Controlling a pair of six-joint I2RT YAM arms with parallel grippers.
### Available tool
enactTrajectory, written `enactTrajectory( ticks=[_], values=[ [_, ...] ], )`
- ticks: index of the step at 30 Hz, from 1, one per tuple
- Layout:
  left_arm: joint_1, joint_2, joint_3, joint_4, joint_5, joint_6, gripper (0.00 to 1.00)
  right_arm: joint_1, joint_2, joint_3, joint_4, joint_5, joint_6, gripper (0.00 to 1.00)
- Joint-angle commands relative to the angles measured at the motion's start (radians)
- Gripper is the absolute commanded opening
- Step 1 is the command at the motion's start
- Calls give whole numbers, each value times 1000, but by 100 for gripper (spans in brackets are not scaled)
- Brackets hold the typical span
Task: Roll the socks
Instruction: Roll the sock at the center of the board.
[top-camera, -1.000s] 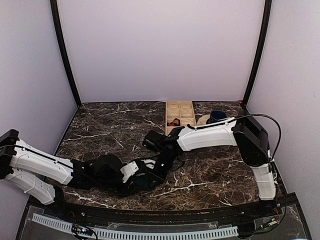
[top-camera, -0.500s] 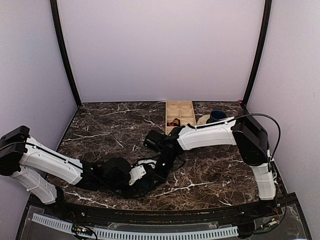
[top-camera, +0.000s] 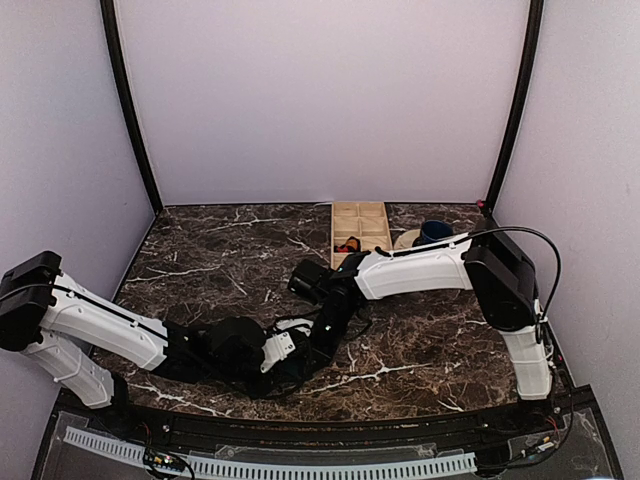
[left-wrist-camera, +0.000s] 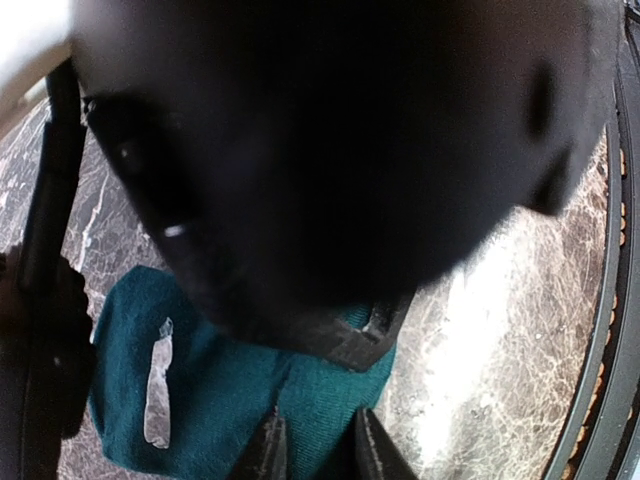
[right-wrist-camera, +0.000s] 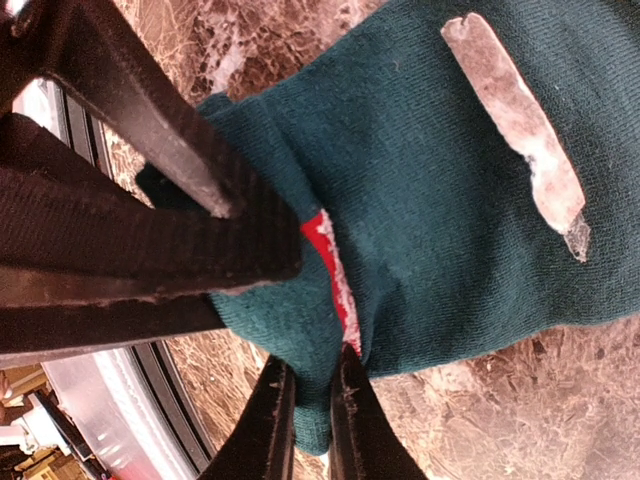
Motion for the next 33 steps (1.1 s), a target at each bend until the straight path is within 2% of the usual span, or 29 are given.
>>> enactTrajectory(
  ticks=[1,5,10,17,24,33],
  values=[
    [-6,9,8,-86,-1,-36,23,-10,21,4,-8,-5,-4,9],
    [-6,28,19,-109,7,-55,18,-13,20,3,-5,-11,-1,9],
    [-7,53,39,-138,21,-77,7,-14,18,4,-3,-15,-1,10],
    [-7,75,60,-168,43,-133,1,-23,6,-19,21,-16,12,13],
    [-7,99,68,-180,82,-232,0,-39,-25,-81,88,-36,37,27],
    [-6,74,43,-162,127,-334,0,-70,-92,-155,186,-65,67,35]
  ],
)
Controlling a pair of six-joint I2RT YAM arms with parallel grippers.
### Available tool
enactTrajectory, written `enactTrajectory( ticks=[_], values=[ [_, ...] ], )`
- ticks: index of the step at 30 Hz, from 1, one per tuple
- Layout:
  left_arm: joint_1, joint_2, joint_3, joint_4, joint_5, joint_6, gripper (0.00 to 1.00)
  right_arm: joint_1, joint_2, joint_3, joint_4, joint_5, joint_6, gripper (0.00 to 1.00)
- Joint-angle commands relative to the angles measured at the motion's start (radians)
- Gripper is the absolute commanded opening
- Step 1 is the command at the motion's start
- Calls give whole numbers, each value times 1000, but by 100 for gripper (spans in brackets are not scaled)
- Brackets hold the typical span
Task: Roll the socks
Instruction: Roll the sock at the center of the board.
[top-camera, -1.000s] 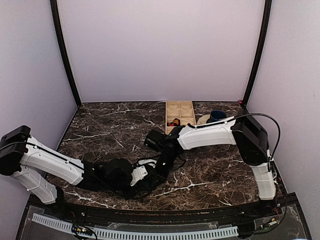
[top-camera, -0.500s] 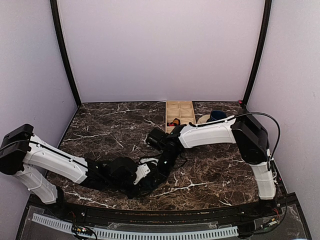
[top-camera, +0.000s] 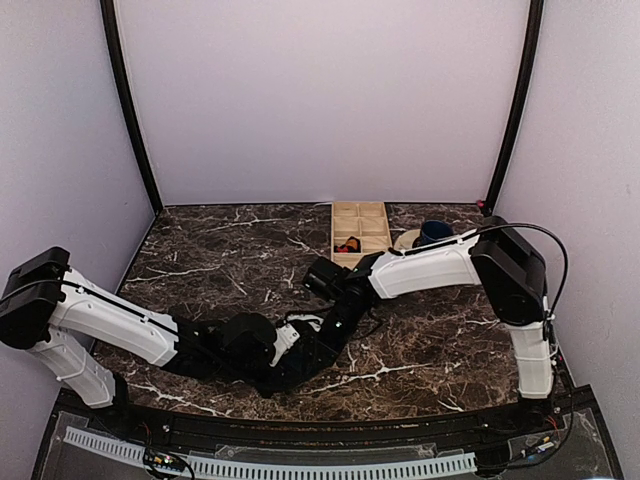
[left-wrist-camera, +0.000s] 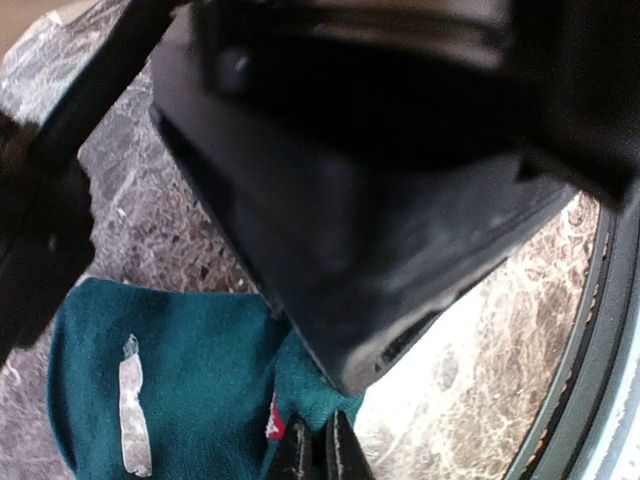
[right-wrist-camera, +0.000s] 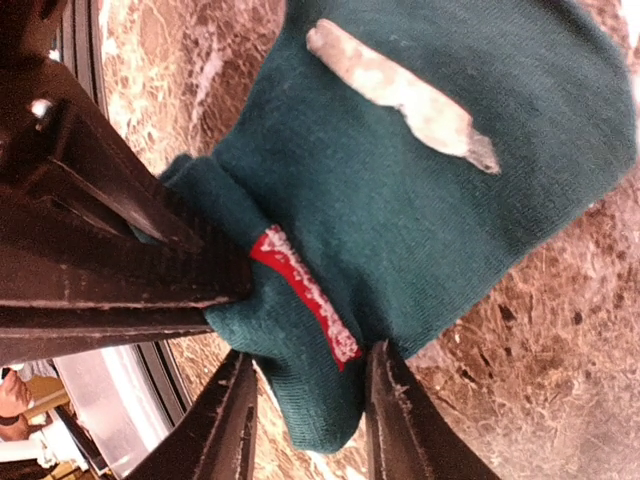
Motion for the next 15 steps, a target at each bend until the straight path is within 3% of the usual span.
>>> enactTrajectory(
  ticks=[1,15],
  values=[
    [-2,12,-37,-101,65,-73,0,-23,-57,-50,76,5,25,35],
    [88,-97,-152,-17,186,-155,0,-49,-173,-170,238,53,69,38]
  ],
)
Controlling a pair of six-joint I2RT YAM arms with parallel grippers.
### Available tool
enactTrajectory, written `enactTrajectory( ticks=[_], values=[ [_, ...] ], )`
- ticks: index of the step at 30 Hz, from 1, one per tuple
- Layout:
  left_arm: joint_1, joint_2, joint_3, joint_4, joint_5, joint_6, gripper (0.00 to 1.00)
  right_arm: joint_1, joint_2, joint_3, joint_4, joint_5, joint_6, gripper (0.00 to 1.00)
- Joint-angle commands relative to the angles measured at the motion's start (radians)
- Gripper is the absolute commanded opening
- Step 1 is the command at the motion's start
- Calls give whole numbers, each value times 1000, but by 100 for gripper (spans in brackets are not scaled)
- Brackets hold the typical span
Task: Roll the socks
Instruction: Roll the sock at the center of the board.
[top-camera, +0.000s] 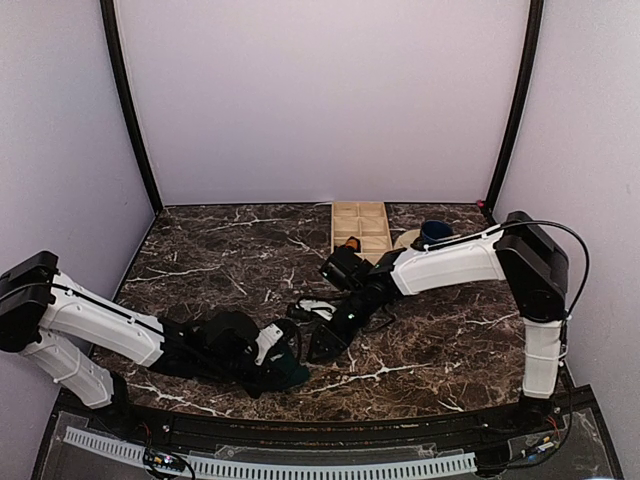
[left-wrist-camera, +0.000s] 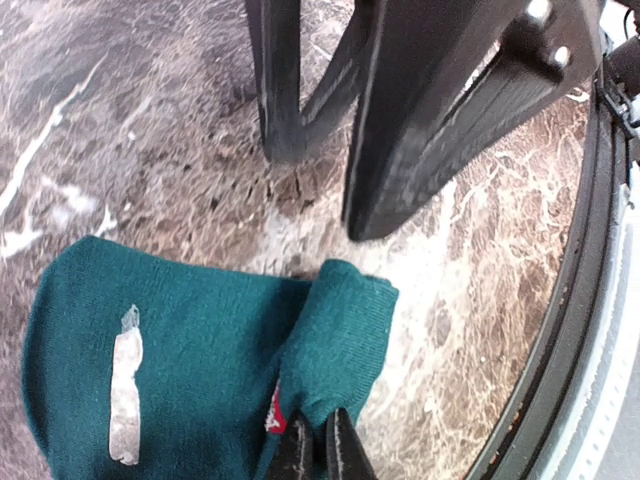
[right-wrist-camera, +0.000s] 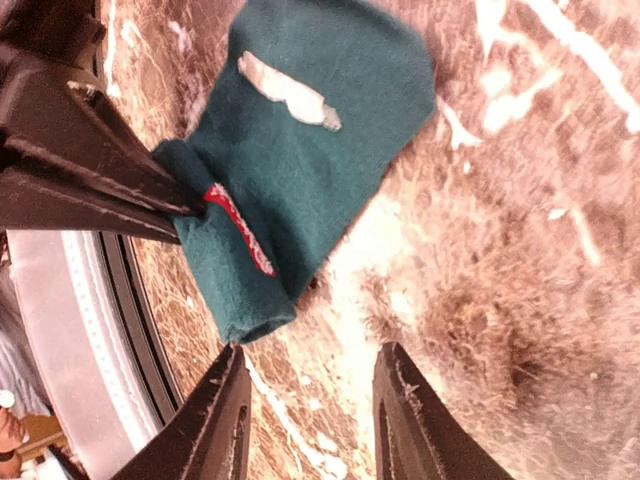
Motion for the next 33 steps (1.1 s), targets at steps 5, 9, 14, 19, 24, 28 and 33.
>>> enactTrajectory(
  ticks=[5,9,14,19,24,28,33],
  values=[
    [68,-57,-86,-45,135,-80,0,-5,-88,-62,141,51,7,39],
    [98,-62,-102,-19,192,-113,0,-2,-127,-109,205,86,7,39],
    [138,-44,-107,-3,266,-146,0,31,-168,-149,249,155,-38,39],
    [169,-20,-99,3,328,-181,0,98,-224,-239,338,279,-115,39],
    [198,3,-90,-15,373,-217,0,175,-257,-301,405,403,-201,39],
    [232,20,-96,-13,429,-254,0,239,-290,-346,466,499,-272,40],
    [269,35,-112,-4,482,-277,0,309,-284,-363,506,597,-355,40]
  ],
)
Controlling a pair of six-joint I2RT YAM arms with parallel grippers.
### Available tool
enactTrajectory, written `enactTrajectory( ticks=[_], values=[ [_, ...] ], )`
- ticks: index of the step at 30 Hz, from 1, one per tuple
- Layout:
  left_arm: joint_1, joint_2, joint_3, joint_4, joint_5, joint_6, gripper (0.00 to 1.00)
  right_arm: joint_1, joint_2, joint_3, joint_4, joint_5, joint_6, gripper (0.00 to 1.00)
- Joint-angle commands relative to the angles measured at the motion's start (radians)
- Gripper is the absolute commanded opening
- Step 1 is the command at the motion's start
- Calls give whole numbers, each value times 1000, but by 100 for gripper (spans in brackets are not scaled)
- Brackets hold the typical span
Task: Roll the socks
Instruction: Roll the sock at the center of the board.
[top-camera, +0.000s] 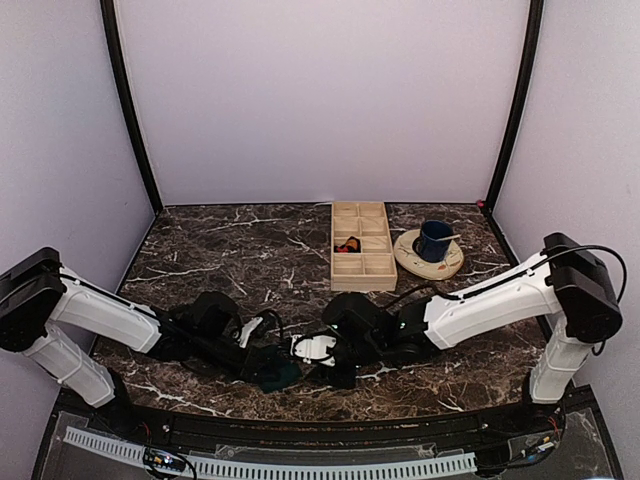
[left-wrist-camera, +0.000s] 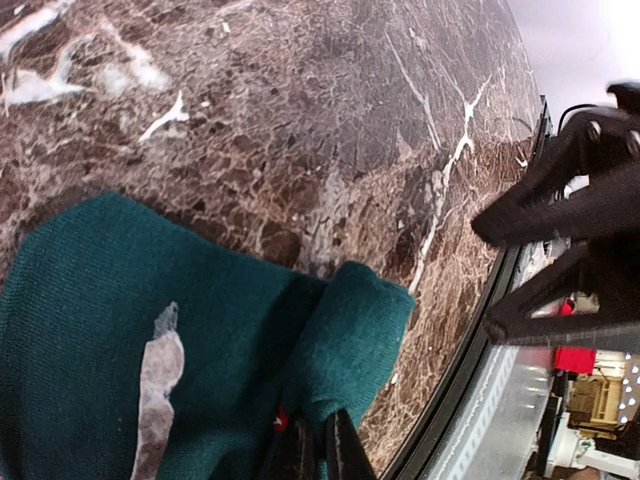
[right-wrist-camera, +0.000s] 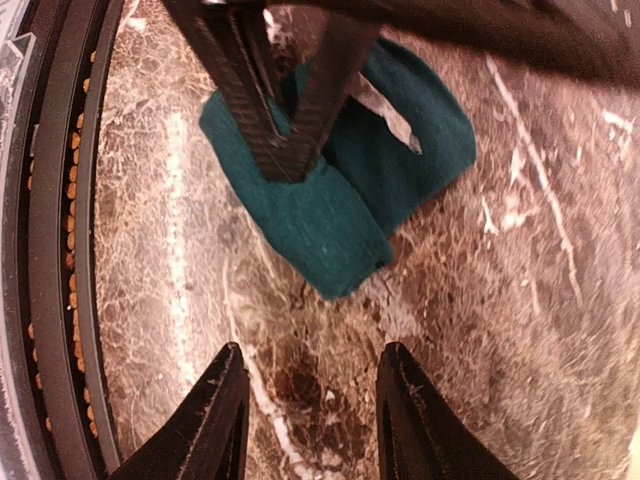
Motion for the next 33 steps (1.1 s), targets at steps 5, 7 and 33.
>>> enactTrajectory(
  ticks=[5,7,33],
  values=[
    [48,38,-42,-79,84,-39,0,107,8,-10,123,206,-158,40],
    [57,44,-48,-74,100,-42,0,126,22,-4,134,231,-187,40],
    [111,123,-73,-27,238,-22,0,159,181,80,187,284,-366,39]
  ],
)
